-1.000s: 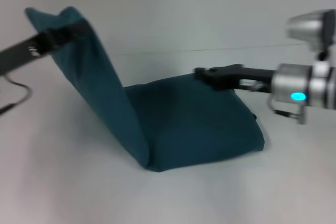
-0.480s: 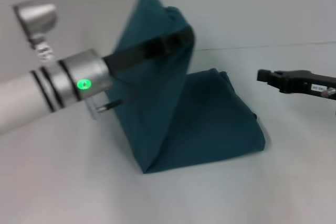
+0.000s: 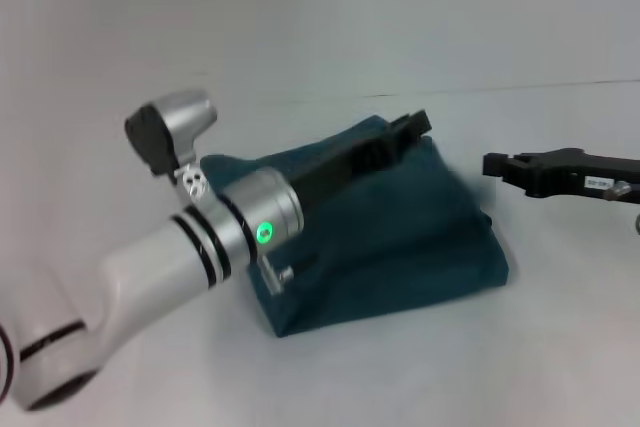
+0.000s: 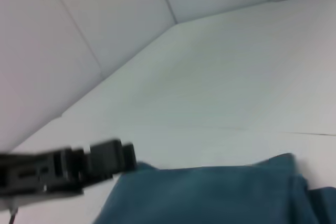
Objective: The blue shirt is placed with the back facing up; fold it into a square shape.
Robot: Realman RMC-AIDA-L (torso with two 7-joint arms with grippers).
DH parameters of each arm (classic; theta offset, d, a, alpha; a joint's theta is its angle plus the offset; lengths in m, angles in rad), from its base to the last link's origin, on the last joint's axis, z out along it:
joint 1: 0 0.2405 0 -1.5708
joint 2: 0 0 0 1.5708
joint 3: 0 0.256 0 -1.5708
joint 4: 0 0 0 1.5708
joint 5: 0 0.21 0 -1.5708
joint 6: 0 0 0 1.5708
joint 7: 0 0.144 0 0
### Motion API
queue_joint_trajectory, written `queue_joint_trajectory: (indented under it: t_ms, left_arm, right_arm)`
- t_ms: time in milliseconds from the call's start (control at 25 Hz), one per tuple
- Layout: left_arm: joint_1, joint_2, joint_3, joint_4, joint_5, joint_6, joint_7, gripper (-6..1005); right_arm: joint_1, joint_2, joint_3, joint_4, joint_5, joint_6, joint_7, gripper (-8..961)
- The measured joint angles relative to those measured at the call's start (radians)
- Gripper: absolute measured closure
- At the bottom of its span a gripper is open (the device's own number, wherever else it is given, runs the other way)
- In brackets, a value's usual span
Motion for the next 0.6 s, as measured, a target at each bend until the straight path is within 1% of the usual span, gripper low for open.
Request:
queue_joint_trajectory:
  t_ms: [160, 280, 360, 400, 600]
  left_arm:
    - [0.020, 0.000, -0.008, -0.033, 0.021, 0.031, 0.027, 782]
    - [0.028, 0.000, -0.009, -0.035, 0.048, 0.075, 0.027, 653]
    - [0.041, 0.000, -0.001, -0.016, 0.056, 0.116, 0.026, 567]
    - [0.052, 0.000, 0.003, -0.002, 0.061, 0.139, 0.025, 542]
    - [0.132, 0.004, 0.028, 0.122, 0.133, 0.268, 0.013, 419]
  right_arm:
    - [0.011, 0.003, 0.005, 0.003, -0.013, 0.002, 0.008, 952]
    - [0.006, 0.003, 0.017, 0.004, -0.014, 0.001, 0.026, 947]
    - [0.004, 0.001, 0.022, 0.005, -0.016, 0.002, 0.053, 944]
    - [0.004, -0.001, 0.025, 0.005, -0.018, 0.003, 0.069, 942]
    - [0.022, -0.027, 0.028, 0.008, -0.070, 0.001, 0.233, 934]
